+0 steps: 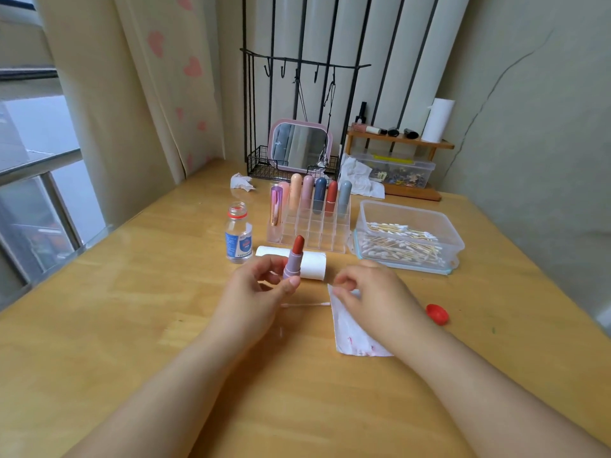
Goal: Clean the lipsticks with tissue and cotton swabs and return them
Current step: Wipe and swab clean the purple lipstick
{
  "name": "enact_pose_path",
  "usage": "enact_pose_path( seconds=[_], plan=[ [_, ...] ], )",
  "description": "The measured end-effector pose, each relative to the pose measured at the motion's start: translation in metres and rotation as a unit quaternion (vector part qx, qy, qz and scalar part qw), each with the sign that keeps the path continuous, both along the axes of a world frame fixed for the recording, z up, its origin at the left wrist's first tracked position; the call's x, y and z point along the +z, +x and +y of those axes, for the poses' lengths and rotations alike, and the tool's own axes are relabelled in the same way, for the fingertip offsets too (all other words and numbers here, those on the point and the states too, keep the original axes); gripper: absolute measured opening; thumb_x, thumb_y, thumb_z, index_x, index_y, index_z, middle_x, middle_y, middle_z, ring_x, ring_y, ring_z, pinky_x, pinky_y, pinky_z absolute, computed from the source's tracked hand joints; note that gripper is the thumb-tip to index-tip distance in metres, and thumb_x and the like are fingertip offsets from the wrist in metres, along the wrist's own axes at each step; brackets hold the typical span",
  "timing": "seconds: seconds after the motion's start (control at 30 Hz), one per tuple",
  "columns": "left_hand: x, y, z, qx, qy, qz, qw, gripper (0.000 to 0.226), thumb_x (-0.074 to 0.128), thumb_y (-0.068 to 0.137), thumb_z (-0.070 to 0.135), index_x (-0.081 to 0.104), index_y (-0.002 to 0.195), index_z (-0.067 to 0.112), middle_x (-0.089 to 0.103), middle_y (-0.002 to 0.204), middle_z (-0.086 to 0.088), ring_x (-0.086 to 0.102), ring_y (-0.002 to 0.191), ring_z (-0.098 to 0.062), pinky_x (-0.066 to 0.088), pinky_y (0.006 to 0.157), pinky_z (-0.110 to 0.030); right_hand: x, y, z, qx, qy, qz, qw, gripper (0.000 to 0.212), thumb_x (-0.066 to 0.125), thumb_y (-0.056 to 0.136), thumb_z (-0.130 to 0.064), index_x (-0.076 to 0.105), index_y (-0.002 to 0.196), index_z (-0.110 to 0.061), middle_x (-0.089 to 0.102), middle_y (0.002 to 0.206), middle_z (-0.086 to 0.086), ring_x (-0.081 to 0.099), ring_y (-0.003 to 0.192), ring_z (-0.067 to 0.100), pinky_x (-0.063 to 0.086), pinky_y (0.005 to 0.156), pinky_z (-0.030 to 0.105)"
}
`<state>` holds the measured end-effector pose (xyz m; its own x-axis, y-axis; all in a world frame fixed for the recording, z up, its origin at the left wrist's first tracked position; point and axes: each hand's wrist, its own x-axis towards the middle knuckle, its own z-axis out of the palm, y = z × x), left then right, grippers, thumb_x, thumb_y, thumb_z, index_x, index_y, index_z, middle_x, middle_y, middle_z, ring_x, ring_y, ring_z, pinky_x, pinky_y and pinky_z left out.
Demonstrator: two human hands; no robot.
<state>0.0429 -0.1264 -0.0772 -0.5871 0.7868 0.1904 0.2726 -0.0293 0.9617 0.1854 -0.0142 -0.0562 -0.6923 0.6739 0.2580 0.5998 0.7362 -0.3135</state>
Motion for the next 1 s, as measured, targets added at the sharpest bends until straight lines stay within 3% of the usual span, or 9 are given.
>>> enact_pose_path(
  seconds=[0.07, 0.17, 0.23, 0.4, 0.5, 0.6, 0.8, 0.93, 1.0],
  plan=[
    [-0.001, 0.002, 0.004, 0.0, -0.004, 0.01, 1.0, 0.01, 0.067, 0.086, 0.012, 0.067, 0.093, 0.02, 0.064, 0.084, -0.013, 0.053, 0.06, -0.003, 0.044, 0.048, -0.015, 0.003, 0.018, 0.008, -0.031, 0.004, -0.023, 0.999, 0.019, 0.058, 0.091, -0.03, 0.066, 0.103, -0.019, 0.059, 0.104, -0.003, 0.053, 0.102, 0.016, 0.039, 0.084, 0.026],
    [0.0, 0.003, 0.012, 0.01, -0.029, 0.051, 0.998, 0.011, 0.068, 0.084, 0.012, 0.068, 0.087, 0.023, 0.07, 0.08, -0.006, 0.057, 0.067, -0.009, 0.049, 0.066, -0.026, 0.001, 0.036, 0.015, -0.048, -0.003, -0.065, 0.997, 0.024, 0.059, 0.09, -0.03, 0.064, 0.11, -0.018, 0.061, 0.111, -0.004, 0.054, 0.106, 0.015, 0.038, 0.085, 0.023],
    [0.002, 0.004, 0.017, 0.022, -0.062, 0.089, 0.994, 0.009, 0.069, 0.083, 0.013, 0.068, 0.086, 0.022, 0.07, 0.076, 0.001, 0.058, 0.066, -0.009, 0.05, 0.07, -0.029, 0.001, 0.041, 0.02, -0.055, 0.001, -0.061, 0.997, 0.026, 0.058, 0.091, -0.025, 0.062, 0.116, -0.018, 0.06, 0.111, -0.001, 0.054, 0.108, 0.017, 0.035, 0.084, 0.023],
    [0.007, 0.009, 0.022, 0.037, -0.104, 0.151, 0.982, 0.004, 0.068, 0.085, 0.017, 0.067, 0.082, 0.021, 0.065, 0.071, 0.011, 0.054, 0.063, -0.003, 0.038, 0.056, -0.017, 0.001, 0.035, 0.046, -0.072, 0.021, -0.05, 0.996, 0.017, 0.051, 0.093, -0.016, 0.063, 0.104, -0.013, 0.044, 0.095, -0.003, 0.052, 0.093, 0.019, 0.031, 0.068, 0.027],
    [0.008, 0.011, 0.022, 0.048, -0.11, 0.148, 0.982, 0.003, 0.068, 0.084, 0.017, 0.067, 0.084, 0.021, 0.068, 0.076, 0.01, 0.059, 0.069, -0.006, 0.039, 0.058, -0.016, -0.003, 0.023, 0.055, -0.073, 0.034, -0.094, 0.992, 0.019, 0.049, 0.094, -0.021, 0.061, 0.103, -0.01, 0.043, 0.095, 0.001, 0.053, 0.099, 0.025, 0.034, 0.069, 0.03],
    [0.008, 0.015, 0.022, 0.058, -0.115, 0.149, 0.98, 0.002, 0.067, 0.084, 0.019, 0.066, 0.085, 0.019, 0.065, 0.074, 0.009, 0.056, 0.067, -0.007, 0.039, 0.058, -0.019, -0.004, 0.014, 0.061, -0.086, 0.03, -0.094, 0.991, 0.021, 0.052, 0.094, -0.021, 0.058, 0.11, -0.01, 0.053, 0.109, 0.007, 0.054, 0.103, 0.027, 0.04, 0.076, 0.03],
    [0.01, 0.02, 0.022, 0.076, -0.131, 0.144, 0.978, 0.014, 0.068, 0.082, 0.016, 0.059, 0.093, 0.017, 0.059, 0.077, 0.008, 0.054, 0.061, -0.008, 0.037, 0.05, -0.012, -0.003, 0.017, 0.059, -0.069, -0.022, -0.014, 0.997, 0.017, 0.056, 0.092, -0.015, 0.059, 0.107, -0.01, 0.045, 0.104, 0.002, 0.052, 0.097, 0.024, 0.039, 0.076, 0.029],
    [0.016, 0.025, 0.003, 0.123, -0.096, 0.155, 0.976, 0.03, 0.067, 0.079, 0.014, 0.048, 0.101, 0.018, 0.044, 0.09, 0.008, 0.047, 0.079, -0.015, 0.033, 0.062, -0.018, 0.009, 0.029, 0.032, -0.047, -0.106, 0.142, 0.983, 0.009, 0.062, 0.089, -0.015, 0.061, 0.098, -0.018, 0.048, 0.09, -0.003, 0.044, 0.073, 0.008, 0.033, 0.069, 0.021],
    [0.022, 0.033, -0.011, 0.1, -0.077, 0.172, 0.977, 0.024, 0.065, 0.079, 0.008, 0.049, 0.093, 0.018, 0.043, 0.083, 0.007, 0.044, 0.07, -0.009, 0.035, 0.059, -0.015, 0.015, 0.038, 0.011, -0.016, -0.199, 0.206, 0.958, 0.012, 0.066, 0.087, -0.016, 0.059, 0.086, -0.026, 0.051, 0.081, -0.006, 0.044, 0.066, 0.006, 0.038, 0.067, 0.016]
  ],
)
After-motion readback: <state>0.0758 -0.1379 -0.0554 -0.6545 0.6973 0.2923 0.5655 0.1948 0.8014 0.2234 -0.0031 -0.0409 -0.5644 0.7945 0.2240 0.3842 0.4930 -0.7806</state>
